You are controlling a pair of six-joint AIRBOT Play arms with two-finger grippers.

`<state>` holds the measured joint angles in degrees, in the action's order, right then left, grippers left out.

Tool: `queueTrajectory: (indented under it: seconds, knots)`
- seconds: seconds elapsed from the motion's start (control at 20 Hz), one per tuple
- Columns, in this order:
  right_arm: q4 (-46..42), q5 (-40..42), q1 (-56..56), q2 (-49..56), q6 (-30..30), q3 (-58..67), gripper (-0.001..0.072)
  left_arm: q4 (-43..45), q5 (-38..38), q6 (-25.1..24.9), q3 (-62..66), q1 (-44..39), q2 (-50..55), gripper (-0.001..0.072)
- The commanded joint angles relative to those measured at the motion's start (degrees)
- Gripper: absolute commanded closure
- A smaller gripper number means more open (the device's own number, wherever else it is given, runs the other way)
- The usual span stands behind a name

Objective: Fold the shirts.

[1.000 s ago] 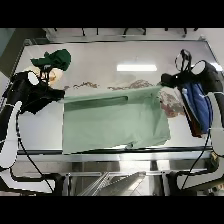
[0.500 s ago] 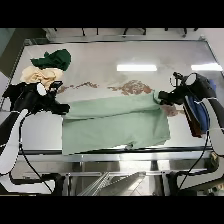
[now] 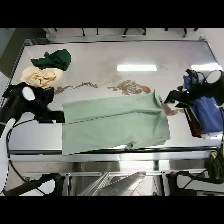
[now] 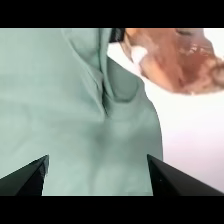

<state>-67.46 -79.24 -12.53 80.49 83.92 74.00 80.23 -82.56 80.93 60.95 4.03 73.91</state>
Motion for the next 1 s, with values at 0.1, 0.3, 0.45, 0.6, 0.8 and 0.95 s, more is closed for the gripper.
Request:
queueTrajectory:
  seconds: [0.1, 0.3, 0.45, 0.6, 0.8, 0.95]
  knots:
    - [5.88, -0.20, -3.02, -8.96, -3.19, -13.00, 0.0009, -15.13, -0.70, -5.70, -20.26, 16.57, -8.09, 0.0044]
    - [12.48, 0.13, -3.04, -10.62, -3.85, -14.91, 0.0012, -15.78, 0.07, -12.48, -27.28, 21.92, -4.11, 0.0044]
    - [15.52, 0.81, -3.04, -11.74, -3.80, -14.88, 0.0013, -15.85, 2.10, -13.86, -28.76, 21.27, 0.24, 0.0044]
    - [15.67, 0.76, -3.06, -13.00, -3.80, -14.91, 0.0013, -15.98, 5.42, -13.84, -28.76, 18.16, 2.23, 0.0045]
    - [15.43, 0.55, -3.08, -14.14, -4.59, -14.91, 0.0014, -19.15, 9.49, -14.71, -27.47, 12.90, 2.32, 0.0692]
    - [8.35, -1.18, -3.15, -14.14, -5.99, -16.31, 0.0013, -16.28, 6.16, -11.32, -22.58, 9.31, -0.81, 0.0693]
